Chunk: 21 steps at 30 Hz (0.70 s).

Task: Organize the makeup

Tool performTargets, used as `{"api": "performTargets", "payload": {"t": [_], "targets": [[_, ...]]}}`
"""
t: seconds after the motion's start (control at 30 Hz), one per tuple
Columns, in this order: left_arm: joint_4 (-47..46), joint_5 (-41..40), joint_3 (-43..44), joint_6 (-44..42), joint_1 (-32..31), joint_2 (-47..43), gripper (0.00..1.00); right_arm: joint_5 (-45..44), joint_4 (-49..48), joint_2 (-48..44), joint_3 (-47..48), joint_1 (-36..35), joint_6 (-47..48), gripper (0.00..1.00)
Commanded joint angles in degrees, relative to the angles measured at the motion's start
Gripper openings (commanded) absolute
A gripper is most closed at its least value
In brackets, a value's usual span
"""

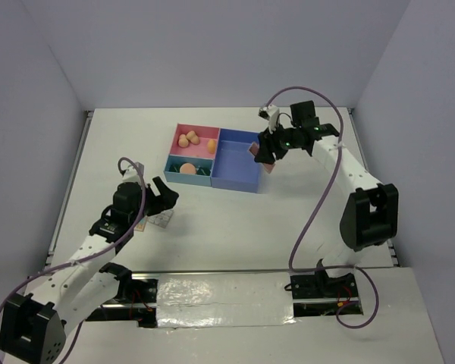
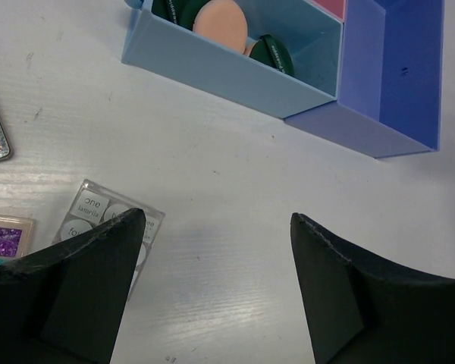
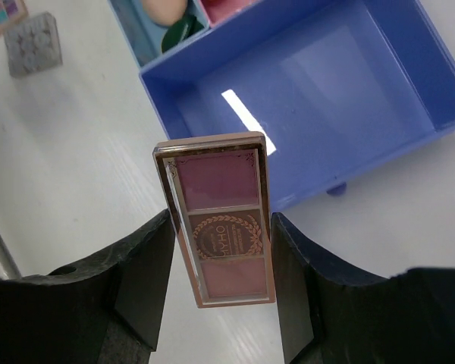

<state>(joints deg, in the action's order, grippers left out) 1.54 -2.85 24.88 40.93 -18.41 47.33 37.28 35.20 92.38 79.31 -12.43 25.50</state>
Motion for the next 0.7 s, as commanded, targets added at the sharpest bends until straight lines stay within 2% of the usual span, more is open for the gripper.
{"api": "performTargets", "payload": {"t": [0.0,0.07,0.23,0.47,0.67], "targets": [[0.6,0.0,1.0,0.8,0.3,-1.4,0.90,1.7,-5.7,4.4,6.5,-1.4,-10.5,0.19],[1.3,-0.4,1.0,1.1,0.3,-2.0,0.90,0.6,-6.8,8.1,9.4,-2.1,-14.3,0.18],[2.2,-0.9,0.3,1.8,0.3,-4.3,0.90,-0.1,-7.4,15.0,14.0,-4.2,-17.1,0.19],[2.9,-1.0,-0.2,2.4,0.3,-5.1,0.90,-4.7,-5.6,23.3,21.4,-8.6,-18.1,0.31],[5.0,-1.9,0.0,2.8,0.4,-5.5,0.90,-10.3,-2.5,27.8,22.6,-9.0,-16.2,0.43]]}}
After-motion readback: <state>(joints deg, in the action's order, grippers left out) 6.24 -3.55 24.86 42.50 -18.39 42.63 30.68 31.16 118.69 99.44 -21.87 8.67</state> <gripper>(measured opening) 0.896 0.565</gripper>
